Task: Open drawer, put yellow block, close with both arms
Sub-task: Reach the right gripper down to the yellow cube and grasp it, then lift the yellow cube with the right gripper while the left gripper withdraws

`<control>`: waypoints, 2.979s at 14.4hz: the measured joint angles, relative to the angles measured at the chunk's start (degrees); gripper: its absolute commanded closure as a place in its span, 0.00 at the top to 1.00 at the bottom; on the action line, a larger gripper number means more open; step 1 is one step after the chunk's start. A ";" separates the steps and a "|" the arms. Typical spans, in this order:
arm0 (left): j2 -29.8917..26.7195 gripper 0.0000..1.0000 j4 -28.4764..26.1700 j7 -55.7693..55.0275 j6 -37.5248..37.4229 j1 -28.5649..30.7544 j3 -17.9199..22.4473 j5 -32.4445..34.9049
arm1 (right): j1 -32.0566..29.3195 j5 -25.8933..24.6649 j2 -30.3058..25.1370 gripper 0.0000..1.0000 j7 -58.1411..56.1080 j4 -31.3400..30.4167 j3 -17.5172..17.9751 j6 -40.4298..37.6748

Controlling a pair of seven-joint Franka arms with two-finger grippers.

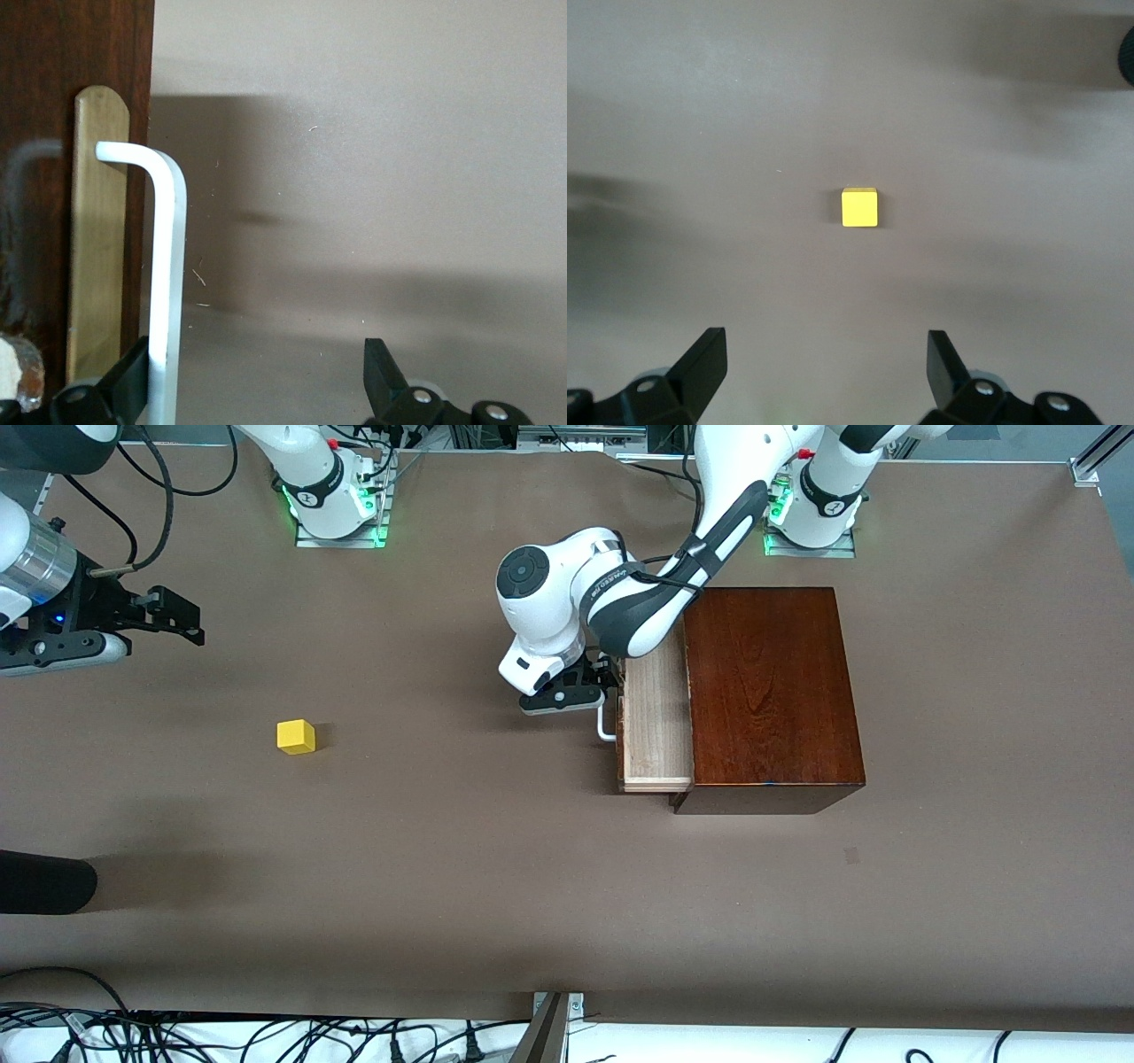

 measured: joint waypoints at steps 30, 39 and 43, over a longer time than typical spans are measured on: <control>0.30 1.00 2.39 -0.82 0.35 -1.51 -1.39 -3.49 | -0.17 0.08 16.61 1.00 -3.83 -35.18 -1.20 58.86; -10.32 1.00 3.42 0.23 -12.01 2.08 -2.57 -11.76 | -0.14 0.08 20.91 0.37 -3.95 -35.25 -0.46 64.54; -15.79 1.00 3.31 2.51 -17.87 9.64 -3.86 -13.14 | -0.13 0.09 20.93 0.00 -4.00 -35.25 -0.16 64.92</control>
